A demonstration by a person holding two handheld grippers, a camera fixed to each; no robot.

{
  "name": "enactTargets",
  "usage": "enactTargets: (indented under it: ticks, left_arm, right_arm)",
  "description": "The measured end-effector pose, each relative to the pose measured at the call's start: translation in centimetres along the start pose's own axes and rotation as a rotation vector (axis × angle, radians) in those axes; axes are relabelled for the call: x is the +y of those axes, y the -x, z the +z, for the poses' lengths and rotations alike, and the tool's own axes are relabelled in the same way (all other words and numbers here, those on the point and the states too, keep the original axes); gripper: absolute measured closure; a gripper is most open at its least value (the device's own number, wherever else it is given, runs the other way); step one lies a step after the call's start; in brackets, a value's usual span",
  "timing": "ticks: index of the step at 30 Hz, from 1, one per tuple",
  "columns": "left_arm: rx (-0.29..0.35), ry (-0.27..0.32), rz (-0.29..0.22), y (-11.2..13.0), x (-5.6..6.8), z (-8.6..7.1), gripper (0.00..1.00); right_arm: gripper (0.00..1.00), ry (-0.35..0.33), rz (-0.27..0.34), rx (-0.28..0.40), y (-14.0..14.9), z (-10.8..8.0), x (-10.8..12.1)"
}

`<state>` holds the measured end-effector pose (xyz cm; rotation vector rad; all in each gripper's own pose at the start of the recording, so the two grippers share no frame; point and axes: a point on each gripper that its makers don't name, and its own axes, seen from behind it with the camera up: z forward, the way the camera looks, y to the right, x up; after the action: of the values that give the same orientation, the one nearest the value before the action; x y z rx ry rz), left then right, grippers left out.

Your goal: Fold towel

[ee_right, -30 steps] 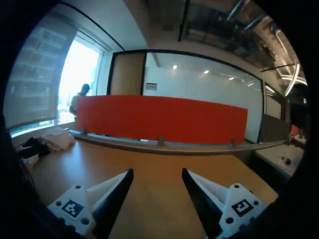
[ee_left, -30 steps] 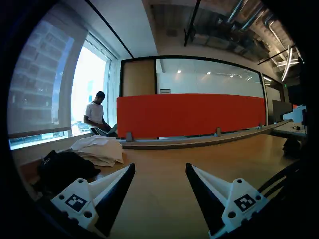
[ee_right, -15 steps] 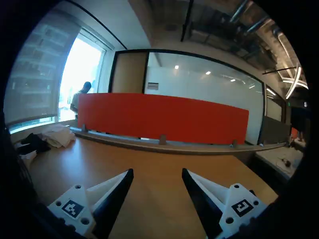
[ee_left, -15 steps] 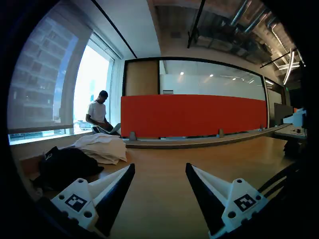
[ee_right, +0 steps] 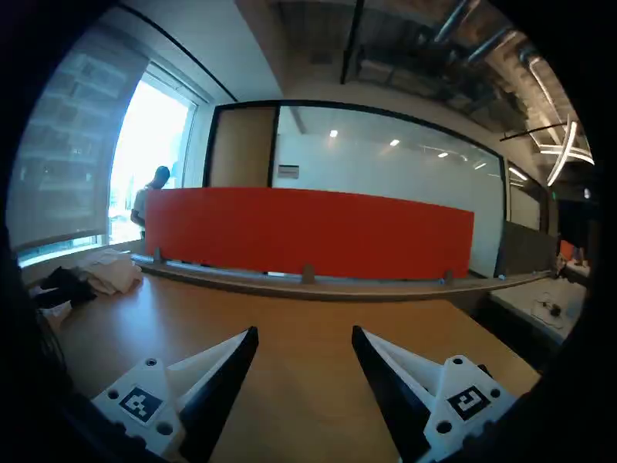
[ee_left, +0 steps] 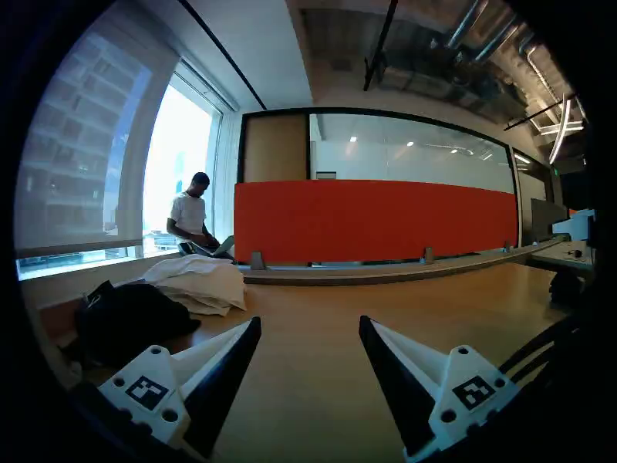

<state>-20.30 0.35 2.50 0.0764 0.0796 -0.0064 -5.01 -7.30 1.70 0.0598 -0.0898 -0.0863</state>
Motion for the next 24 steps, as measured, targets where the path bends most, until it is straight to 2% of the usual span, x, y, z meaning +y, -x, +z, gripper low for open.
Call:
enactTargets:
  ticks: [14,24]
  left_arm:
    - [-0.001,0.002,0.001,0.0,0.0,-0.1,0.06]
    - [0.000,0.001,0.000,0.1,-0.1,-0.2,0.06]
  right_arm:
    - [0.06,0.049,-0.029,0.051,-1.2,0.8,2.8]
    - [0.06,0.048,0.000,0.041,2.9,0.5,4.5]
